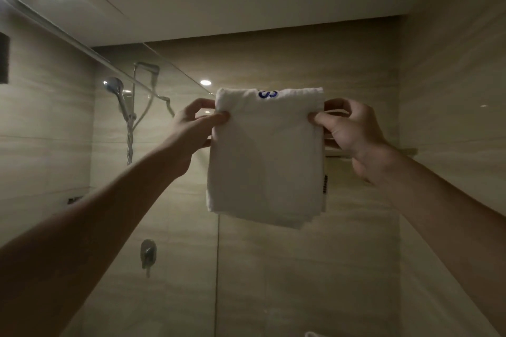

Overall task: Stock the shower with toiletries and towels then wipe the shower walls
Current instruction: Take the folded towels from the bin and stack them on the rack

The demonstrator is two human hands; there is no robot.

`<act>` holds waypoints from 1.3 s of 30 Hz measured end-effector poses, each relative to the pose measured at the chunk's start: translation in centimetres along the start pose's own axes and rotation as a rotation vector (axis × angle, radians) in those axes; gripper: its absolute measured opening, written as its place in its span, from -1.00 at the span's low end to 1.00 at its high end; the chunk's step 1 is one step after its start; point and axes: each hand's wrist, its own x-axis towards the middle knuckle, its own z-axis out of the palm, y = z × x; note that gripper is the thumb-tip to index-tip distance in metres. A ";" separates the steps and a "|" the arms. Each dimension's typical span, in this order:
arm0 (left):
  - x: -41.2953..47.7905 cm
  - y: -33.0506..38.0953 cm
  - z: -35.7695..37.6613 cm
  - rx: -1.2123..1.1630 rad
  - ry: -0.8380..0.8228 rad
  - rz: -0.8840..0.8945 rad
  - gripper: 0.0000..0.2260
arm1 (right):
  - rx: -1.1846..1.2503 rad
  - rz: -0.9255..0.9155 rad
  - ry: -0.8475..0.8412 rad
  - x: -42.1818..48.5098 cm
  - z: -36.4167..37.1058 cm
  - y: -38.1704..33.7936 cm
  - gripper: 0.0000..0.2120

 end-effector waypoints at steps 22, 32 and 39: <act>17.8 -21.6 11.2 -0.074 -0.046 -0.095 -0.88 | -0.131 -0.011 0.006 18.6 2.1 22.1 -0.87; 30.1 -27.7 8.6 -0.051 -0.004 0.019 -0.90 | -0.127 -0.096 0.056 27.5 10.3 26.8 -0.84; 43.1 -24.7 7.1 0.024 0.023 0.187 -0.79 | -0.130 -0.200 0.117 37.6 15.6 23.2 -0.79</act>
